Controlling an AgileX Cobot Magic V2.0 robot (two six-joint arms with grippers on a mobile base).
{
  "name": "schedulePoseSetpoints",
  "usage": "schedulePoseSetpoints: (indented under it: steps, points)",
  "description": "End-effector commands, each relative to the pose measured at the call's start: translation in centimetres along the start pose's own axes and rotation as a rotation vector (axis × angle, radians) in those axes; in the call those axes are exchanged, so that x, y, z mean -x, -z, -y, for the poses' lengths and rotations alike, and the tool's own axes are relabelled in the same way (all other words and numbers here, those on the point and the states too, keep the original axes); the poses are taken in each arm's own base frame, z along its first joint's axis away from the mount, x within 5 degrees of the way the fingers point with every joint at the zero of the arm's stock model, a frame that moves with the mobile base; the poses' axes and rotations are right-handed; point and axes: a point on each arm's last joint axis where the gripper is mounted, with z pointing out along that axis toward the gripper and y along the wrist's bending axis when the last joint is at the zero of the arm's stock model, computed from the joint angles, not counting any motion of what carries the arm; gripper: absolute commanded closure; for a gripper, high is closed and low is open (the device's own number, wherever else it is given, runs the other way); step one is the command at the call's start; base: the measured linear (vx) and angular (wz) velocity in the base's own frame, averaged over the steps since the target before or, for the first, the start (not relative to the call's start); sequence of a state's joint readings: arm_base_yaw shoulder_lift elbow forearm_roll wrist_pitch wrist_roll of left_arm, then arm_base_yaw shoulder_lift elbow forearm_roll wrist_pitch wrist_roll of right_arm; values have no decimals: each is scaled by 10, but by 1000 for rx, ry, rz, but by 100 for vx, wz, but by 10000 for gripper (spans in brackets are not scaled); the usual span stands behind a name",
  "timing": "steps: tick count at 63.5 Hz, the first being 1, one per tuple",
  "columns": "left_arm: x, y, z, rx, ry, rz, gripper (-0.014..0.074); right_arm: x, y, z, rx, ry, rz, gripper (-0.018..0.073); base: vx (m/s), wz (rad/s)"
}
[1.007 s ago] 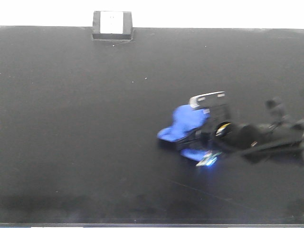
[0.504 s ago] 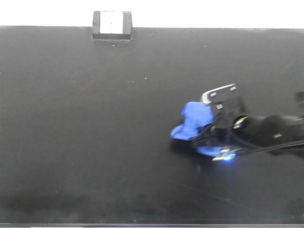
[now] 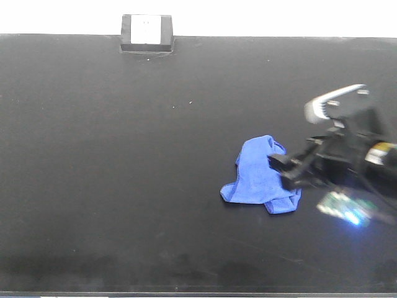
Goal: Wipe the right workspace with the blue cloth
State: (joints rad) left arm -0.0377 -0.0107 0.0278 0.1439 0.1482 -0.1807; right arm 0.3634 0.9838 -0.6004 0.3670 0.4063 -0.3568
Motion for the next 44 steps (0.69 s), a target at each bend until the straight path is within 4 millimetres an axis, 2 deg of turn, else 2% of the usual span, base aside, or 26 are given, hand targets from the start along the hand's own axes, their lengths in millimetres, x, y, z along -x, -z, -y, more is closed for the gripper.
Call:
schedulePoseSetpoints:
  steps: [1, 13, 31, 38, 44]
  points:
    - [-2, 0, 1, -18, 7, 63, 602, 12, 32, -4, 2, 15, 136, 1, 0, 0]
    - [-2, 0, 1, -18, 7, 63, 602, 5, 79, -14, 25, 50, 251, 1, 0, 0]
    - [-2, 0, 1, -18, 7, 63, 602, -6, 124, -18, -20, 132, 418, 23, 0, 0]
    - [-2, 0, 1, -18, 7, 63, 602, -11, 137, -15, -79, 128, 472, 116, 0, 0]
    - [-2, 0, 1, -18, 7, 63, 602, -16, 149, -6, -193, -16, 522, 278, 0, 0]
